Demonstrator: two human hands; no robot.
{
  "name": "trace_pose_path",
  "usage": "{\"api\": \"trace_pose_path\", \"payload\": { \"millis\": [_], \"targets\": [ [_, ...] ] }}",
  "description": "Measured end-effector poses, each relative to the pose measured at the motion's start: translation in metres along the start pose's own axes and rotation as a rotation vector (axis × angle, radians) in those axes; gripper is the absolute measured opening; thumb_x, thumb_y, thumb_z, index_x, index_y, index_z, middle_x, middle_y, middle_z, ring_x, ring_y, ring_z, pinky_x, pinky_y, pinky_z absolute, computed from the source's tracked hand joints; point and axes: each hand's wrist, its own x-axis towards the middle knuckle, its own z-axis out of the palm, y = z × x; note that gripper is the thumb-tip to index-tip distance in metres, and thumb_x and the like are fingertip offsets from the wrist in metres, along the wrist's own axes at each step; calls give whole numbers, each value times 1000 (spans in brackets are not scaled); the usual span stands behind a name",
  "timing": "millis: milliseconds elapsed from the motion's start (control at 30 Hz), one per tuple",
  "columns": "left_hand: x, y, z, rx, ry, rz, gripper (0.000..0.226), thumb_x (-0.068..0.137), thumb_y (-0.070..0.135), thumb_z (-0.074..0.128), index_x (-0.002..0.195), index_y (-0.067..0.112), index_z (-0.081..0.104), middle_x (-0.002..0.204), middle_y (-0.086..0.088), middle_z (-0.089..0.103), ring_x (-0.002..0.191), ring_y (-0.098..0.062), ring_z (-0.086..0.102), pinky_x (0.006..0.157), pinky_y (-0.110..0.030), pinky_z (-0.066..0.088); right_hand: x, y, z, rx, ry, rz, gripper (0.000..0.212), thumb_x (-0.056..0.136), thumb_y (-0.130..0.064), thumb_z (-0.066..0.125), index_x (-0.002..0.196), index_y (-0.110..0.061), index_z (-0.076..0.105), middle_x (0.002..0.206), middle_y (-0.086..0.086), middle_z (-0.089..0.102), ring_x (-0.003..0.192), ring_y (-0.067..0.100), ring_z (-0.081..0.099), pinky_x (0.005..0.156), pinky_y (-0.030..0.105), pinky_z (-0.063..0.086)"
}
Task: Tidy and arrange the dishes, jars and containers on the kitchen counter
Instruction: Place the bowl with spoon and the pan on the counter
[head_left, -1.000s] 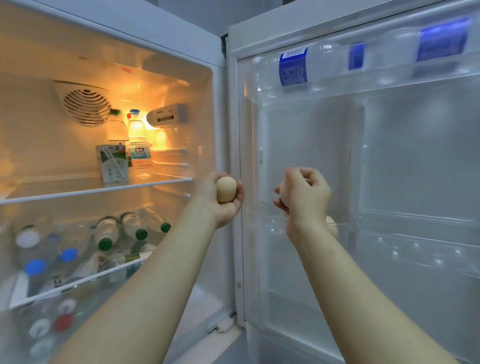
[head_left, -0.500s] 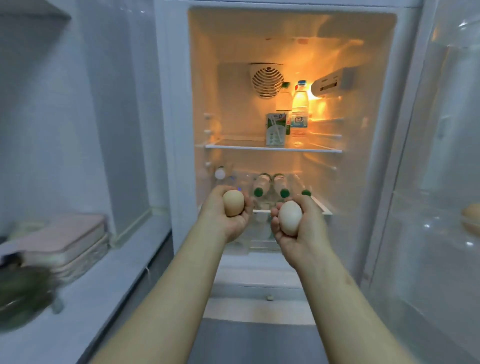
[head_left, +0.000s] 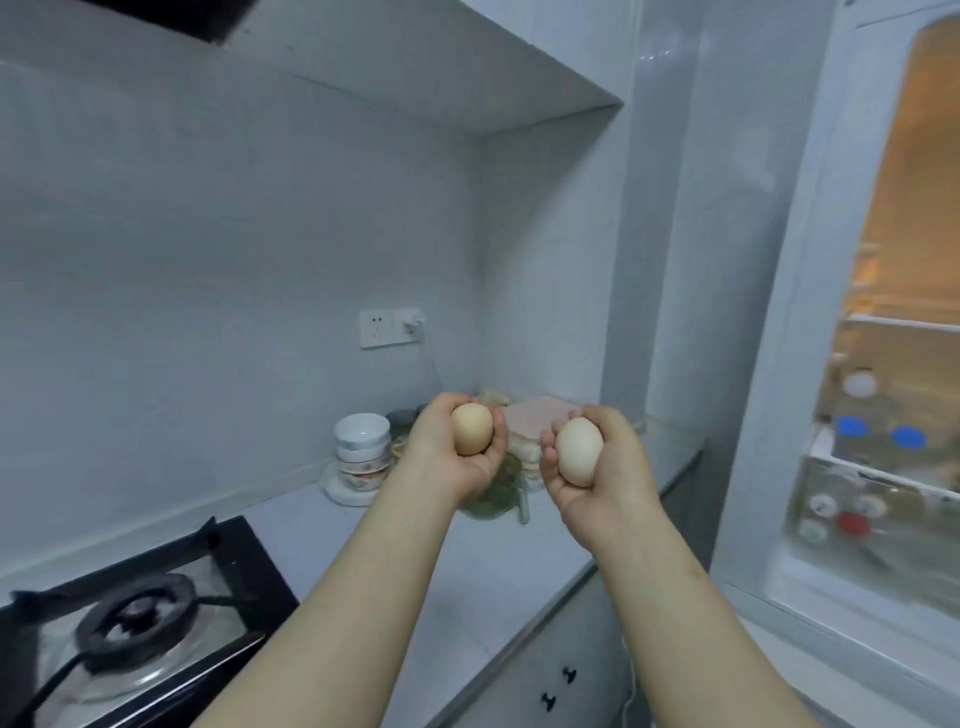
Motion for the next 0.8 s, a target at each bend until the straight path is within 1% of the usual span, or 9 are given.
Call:
{"api": "trace_pose_path", "payload": {
  "millis": [33,67,167,267,400,600,800],
  "targets": [
    [-6,12,-8,-15,19,10,21,89,7,50,68,1,48,59,-13,52,58,-18,50,43,-24,52,-1,11,9,-5,-19,17,18,89,-15,50,73,-10,52,65,7,55,47,17,55,38,15,45],
    [-17,41,-27,-16,62,67,21,89,7,51,68,1,48,60,-14,52,58,-19,50,43,-24,52,-7,37,32,-10,-57,69,18,90,-15,50,72,-10,52,65,7,55,50,17,54,38,15,45],
    [-44,98,-69,-19,132,179,20,89,7,51,69,1,49,67,-12,50,58,-18,50,44,-23,52,-19,93,75,-34,-136,165,16,90,-16,50,75,-10,52,68,8,55,55,18,53,37,15,45],
    [-74,155,-116,-31,191,288,20,88,6,50,69,2,48,64,-11,49,55,-17,50,44,-21,51,-37,150,121,-58,-222,250,13,90,-16,50,79,-10,51,69,9,54,55,19,53,38,15,46],
    [-120,220,-175,-85,279,425,20,89,6,49,70,2,48,61,-11,48,56,-17,49,45,-20,51,-67,222,173,-87,-335,386,15,90,-15,51,75,-10,51,66,7,53,55,18,52,37,14,44],
    [-182,276,-244,-177,442,583,16,88,5,51,72,2,49,66,-11,49,57,-17,50,46,-22,52,-106,307,224,-164,-446,581,14,90,-17,52,78,-10,52,67,8,54,56,19,54,36,15,44],
    [-257,309,-303,-319,631,835,15,88,6,52,73,3,50,69,-11,50,59,-18,51,49,-25,54,-160,380,267,-275,-635,822,13,89,-16,53,78,-9,53,67,9,54,56,20,55,38,16,46]
  ]
}}
